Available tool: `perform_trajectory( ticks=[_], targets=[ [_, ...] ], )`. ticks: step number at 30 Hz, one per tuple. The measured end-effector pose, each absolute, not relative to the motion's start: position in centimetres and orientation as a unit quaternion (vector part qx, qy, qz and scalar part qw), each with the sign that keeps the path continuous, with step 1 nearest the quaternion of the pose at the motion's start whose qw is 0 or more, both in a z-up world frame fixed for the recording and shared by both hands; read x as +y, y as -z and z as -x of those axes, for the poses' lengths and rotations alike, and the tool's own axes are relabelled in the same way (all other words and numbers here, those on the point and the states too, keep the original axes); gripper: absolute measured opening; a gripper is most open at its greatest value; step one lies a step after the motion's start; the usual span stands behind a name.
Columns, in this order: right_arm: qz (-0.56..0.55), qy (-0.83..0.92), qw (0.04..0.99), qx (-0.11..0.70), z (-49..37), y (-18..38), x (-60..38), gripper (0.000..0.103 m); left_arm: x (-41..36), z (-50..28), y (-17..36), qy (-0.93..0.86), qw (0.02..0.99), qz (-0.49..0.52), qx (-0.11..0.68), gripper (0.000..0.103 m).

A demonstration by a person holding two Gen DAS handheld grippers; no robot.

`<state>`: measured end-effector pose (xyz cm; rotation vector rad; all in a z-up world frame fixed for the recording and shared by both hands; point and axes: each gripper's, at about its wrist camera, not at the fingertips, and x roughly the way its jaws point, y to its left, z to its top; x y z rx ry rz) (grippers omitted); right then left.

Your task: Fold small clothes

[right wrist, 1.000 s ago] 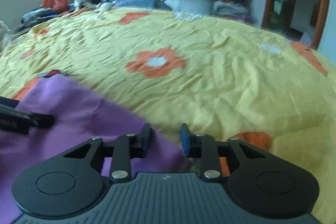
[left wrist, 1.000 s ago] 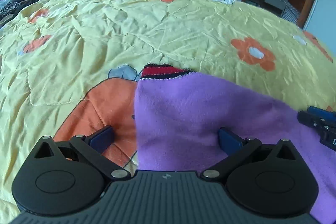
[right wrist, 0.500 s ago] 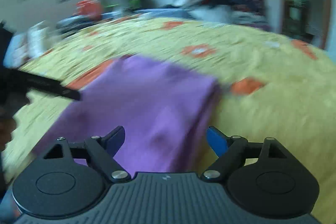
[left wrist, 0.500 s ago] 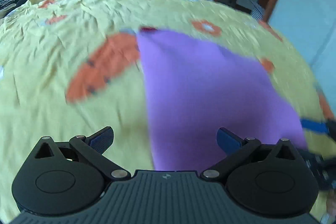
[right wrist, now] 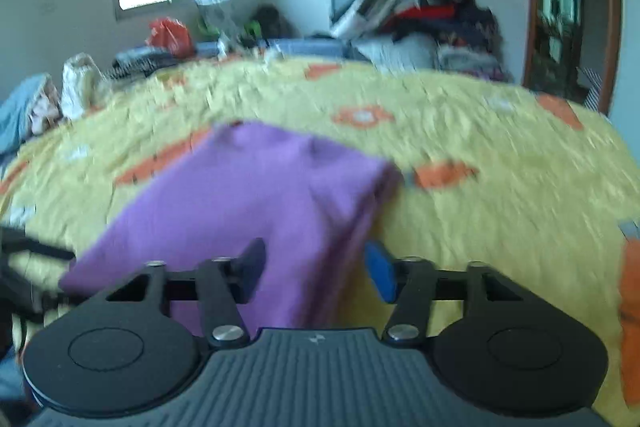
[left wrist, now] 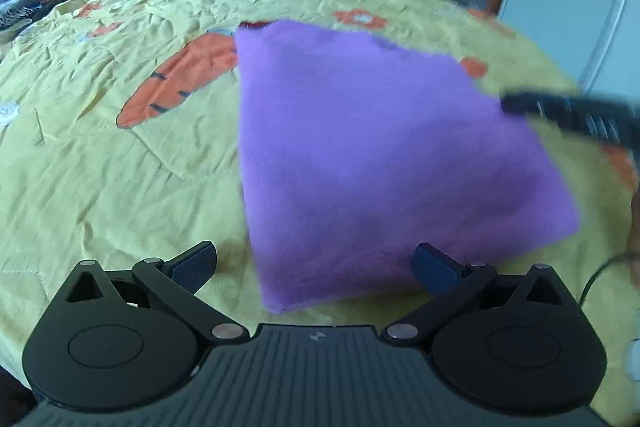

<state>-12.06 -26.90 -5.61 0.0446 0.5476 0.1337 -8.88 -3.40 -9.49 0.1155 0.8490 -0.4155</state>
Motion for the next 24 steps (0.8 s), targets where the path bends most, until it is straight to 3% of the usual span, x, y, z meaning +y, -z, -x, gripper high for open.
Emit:
perform_trajectory(
  ticks=[1, 4, 8, 12, 16, 18, 24],
  targets=[
    [-0.010, -0.072, 0.960, 0.269, 11.0, 6.0, -26.3, 0.012, -3.4, 8.7, 9.8, 0.199, 0.891, -0.051, 0.406, 0.103],
    [0.069, -0.045, 0.948, 0.307, 7.6, 8.1, -25.2, 0.005, -3.1, 8.9, 10.0, 0.197, 0.892, -0.048, 0.404, 0.103],
    [0.027, -0.025, 0.945, 0.325, 6.5, 8.2, -28.3, 0.006, -2.8, 9.3, 9.9, 0.196, 0.892, -0.050, 0.403, 0.103],
    [0.023, -0.023, 0.955, 0.293, 6.3, 6.3, -27.3, 0.006, -2.8, 9.5, 10.0, 0.193, 0.895, -0.048, 0.400, 0.103],
    [0.097, 0.008, 0.940, 0.326, 2.3, 9.3, -26.5, 0.005, -3.0, 9.4, 9.9, 0.189, 0.893, -0.047, 0.405, 0.103],
    [0.060, 0.007, 0.941, 0.333, 2.2, 8.7, -27.8, 0.005, -3.0, 9.4, 9.9, 0.188, 0.893, -0.047, 0.406, 0.103],
    [0.001, 0.008, 0.935, 0.356, 11.6, 6.8, -26.4, 0.007, -3.0, 9.9, 9.8, 0.172, 0.895, -0.041, 0.410, 0.103]
  ],
)
